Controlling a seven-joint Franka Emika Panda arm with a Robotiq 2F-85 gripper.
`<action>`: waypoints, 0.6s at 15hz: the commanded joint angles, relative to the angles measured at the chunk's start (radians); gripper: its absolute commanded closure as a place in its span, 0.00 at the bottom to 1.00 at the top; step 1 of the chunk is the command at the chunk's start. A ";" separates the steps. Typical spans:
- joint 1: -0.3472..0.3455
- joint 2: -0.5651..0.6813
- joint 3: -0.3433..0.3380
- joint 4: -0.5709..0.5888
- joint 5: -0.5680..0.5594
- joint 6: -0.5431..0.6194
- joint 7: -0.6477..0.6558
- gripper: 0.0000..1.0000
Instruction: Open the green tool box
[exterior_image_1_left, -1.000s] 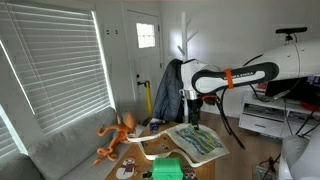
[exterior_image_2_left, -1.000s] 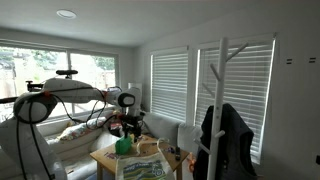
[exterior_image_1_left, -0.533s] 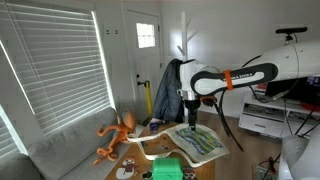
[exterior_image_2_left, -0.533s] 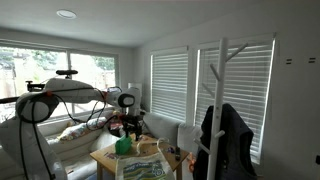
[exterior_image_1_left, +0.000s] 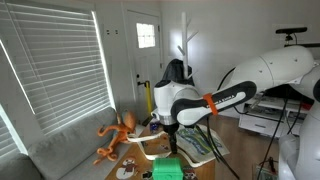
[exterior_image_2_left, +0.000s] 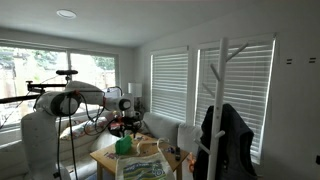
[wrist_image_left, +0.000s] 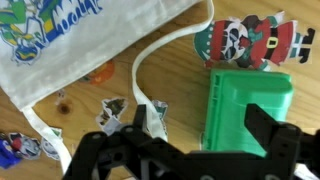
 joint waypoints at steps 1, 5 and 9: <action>0.032 0.035 0.029 0.069 0.003 -0.032 -0.136 0.00; 0.033 0.048 0.036 0.057 0.010 -0.014 -0.041 0.00; 0.051 0.083 0.065 0.035 -0.003 0.100 0.197 0.00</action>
